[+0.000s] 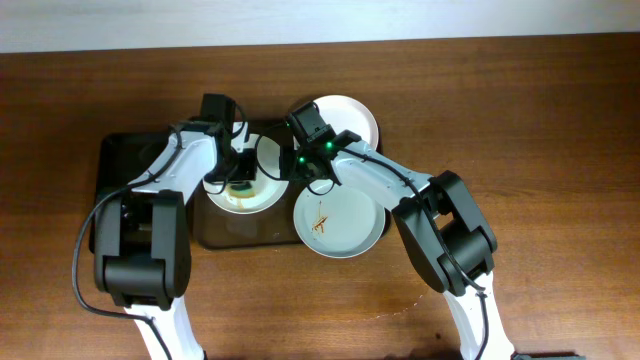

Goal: Clean dirty plates on tray and stack at the side
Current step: 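Scrub the held plate with the sponge in the left gripper, then carry the plate with the right gripper to the table's right side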

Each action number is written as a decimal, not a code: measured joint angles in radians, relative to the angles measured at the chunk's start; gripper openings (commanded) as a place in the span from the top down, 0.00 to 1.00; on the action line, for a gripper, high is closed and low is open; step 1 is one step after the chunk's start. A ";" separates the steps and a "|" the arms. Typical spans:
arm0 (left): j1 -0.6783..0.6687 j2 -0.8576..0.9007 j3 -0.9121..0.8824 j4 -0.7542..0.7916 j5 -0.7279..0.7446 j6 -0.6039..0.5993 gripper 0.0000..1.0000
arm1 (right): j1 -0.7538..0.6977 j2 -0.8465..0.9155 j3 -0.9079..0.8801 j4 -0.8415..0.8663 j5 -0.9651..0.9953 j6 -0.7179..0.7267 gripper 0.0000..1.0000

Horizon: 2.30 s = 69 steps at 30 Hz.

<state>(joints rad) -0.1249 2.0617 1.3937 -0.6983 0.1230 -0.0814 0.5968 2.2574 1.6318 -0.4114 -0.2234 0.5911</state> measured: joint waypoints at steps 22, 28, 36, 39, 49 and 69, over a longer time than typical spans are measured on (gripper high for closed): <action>-0.163 -0.071 -0.220 0.135 -0.718 -0.448 0.99 | 0.002 0.003 0.000 0.037 -0.005 -0.002 0.96; -0.013 -0.099 -0.215 0.302 -0.323 -0.297 0.99 | -0.008 0.003 0.001 0.038 0.023 -0.004 0.96; 0.150 -0.073 -0.220 0.332 0.306 -0.162 0.99 | -0.008 0.003 0.002 0.037 0.023 -0.004 0.96; 0.120 -0.067 -0.228 0.347 0.369 -0.131 0.99 | -0.008 0.003 0.002 0.037 0.023 -0.004 0.96; 0.333 -0.135 0.047 0.109 0.351 -0.131 0.99 | -0.007 0.005 0.003 0.034 0.022 -0.001 0.87; 0.416 -0.151 0.056 -0.016 0.069 -0.131 0.99 | 0.112 -0.197 0.129 -0.193 0.526 -0.344 0.96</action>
<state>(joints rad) 0.2913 1.9110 1.4502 -0.7147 0.1917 -0.2127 0.7090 2.0605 1.7603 -0.6048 0.3031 0.2474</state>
